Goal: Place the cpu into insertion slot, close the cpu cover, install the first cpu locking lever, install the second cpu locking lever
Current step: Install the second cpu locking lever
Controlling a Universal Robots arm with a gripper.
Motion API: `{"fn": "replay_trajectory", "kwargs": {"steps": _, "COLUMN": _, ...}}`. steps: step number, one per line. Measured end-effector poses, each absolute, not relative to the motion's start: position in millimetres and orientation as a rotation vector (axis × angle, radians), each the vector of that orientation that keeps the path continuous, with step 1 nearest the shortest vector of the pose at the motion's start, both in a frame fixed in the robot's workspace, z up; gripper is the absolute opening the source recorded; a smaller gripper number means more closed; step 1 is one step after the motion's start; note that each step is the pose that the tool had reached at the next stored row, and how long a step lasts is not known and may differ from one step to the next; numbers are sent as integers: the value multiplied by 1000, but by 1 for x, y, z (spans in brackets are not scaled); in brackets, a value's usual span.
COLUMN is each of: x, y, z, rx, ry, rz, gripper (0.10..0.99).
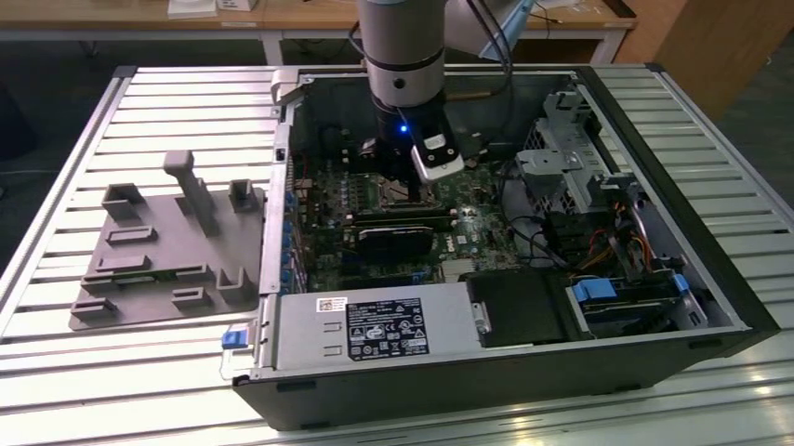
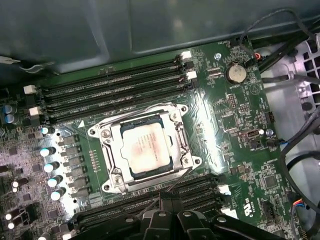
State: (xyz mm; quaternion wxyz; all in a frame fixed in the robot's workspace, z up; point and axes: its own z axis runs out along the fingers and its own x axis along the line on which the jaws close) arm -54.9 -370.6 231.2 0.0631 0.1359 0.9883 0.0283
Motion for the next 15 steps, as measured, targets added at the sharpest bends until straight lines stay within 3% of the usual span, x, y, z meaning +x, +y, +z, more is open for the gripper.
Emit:
{"fn": "replay_trajectory", "kwargs": {"steps": 11, "x": -55, "y": -371, "z": 230, "rx": 423, "ry": 3078, "rz": 66, "gripper": 102}}
{"fn": "replay_trajectory", "kwargs": {"steps": 15, "x": -55, "y": -373, "z": 229, "rx": 418, "ry": 3077, "rz": 98, "gripper": 102}}
